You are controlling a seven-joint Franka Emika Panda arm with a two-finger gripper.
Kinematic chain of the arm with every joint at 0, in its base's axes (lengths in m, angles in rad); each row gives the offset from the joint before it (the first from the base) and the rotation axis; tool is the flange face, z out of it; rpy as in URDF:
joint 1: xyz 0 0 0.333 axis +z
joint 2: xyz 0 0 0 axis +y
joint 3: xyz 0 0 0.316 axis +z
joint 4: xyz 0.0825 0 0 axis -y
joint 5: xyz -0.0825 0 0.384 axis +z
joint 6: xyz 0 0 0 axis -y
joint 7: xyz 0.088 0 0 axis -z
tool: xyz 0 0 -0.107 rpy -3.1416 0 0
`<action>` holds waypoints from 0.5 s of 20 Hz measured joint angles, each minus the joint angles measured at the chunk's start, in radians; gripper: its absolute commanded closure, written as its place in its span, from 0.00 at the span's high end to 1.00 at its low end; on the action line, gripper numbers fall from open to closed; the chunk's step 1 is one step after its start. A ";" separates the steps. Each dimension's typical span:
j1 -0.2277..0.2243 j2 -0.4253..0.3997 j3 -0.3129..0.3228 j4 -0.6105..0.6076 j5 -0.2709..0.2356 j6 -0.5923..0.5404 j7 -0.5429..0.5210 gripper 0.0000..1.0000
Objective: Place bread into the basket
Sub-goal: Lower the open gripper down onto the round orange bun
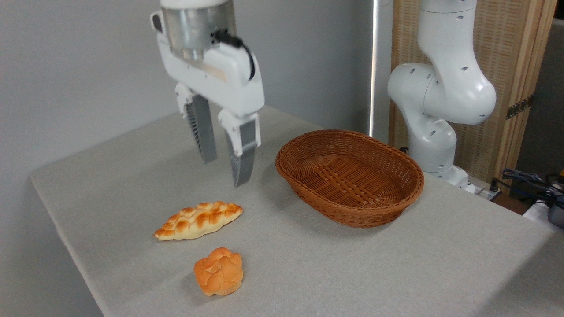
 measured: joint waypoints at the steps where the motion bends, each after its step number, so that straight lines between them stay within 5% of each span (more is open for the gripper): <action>1: 0.000 0.019 0.000 -0.001 0.000 0.031 0.000 1.00; 6: -0.001 0.075 0.000 -0.084 0.000 0.235 0.001 1.00; 10: -0.002 0.077 -0.005 -0.214 0.080 0.377 0.002 1.00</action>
